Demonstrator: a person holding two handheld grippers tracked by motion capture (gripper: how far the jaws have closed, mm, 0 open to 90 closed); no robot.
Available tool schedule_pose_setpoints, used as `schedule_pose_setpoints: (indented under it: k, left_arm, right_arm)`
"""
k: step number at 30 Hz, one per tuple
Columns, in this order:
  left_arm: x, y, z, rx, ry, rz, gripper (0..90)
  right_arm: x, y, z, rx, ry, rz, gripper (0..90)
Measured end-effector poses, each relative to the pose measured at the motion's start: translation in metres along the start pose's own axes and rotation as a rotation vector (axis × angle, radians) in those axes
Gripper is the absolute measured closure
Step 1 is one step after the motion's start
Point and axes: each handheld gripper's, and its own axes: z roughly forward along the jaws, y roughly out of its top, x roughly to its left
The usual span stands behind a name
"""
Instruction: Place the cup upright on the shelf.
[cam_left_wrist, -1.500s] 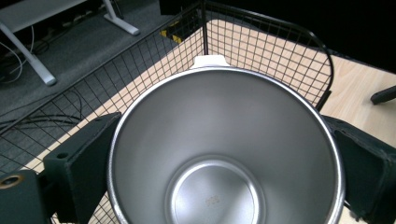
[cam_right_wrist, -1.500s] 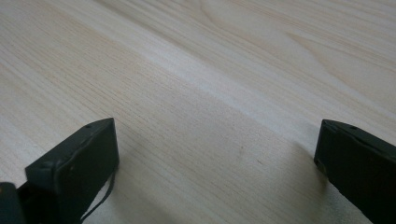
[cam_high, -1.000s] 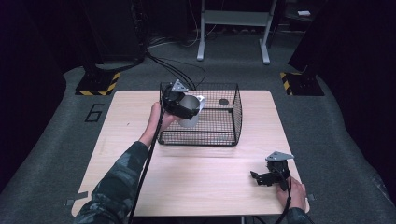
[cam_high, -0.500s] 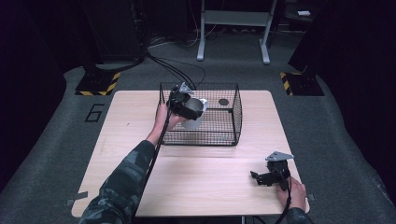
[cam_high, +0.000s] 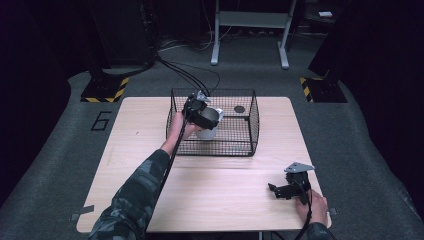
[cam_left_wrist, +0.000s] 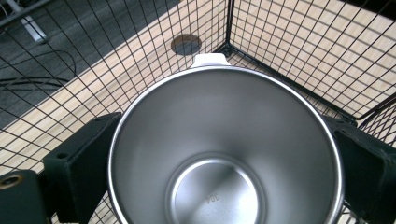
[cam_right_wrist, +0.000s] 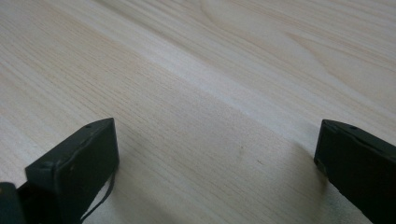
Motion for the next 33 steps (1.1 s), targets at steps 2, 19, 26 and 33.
schedule_pose_setpoints:
  k: [2, 19, 26, 33]
  left_arm:
    - [0.000, 0.000, 0.002, 0.003, -0.003, -0.001, 6.0]
    - [-0.001, -0.003, 0.023, 0.050, -0.012, -0.004, 6.0]
    - [0.000, -0.003, 0.029, 0.065, -0.014, -0.005, 6.0]
    - [0.000, -0.004, 0.033, 0.084, -0.024, -0.011, 6.0]
  right_arm:
    - [0.000, 0.000, 0.000, 0.001, -0.001, -0.005, 0.0]
    - [0.000, 0.000, 0.000, -0.001, -0.005, 0.002, 0.0]
    - [0.001, 0.000, 0.000, -0.006, -0.007, 0.012, 0.0]
    - [0.000, 0.000, 0.000, -0.004, -0.007, 0.009, 0.0]
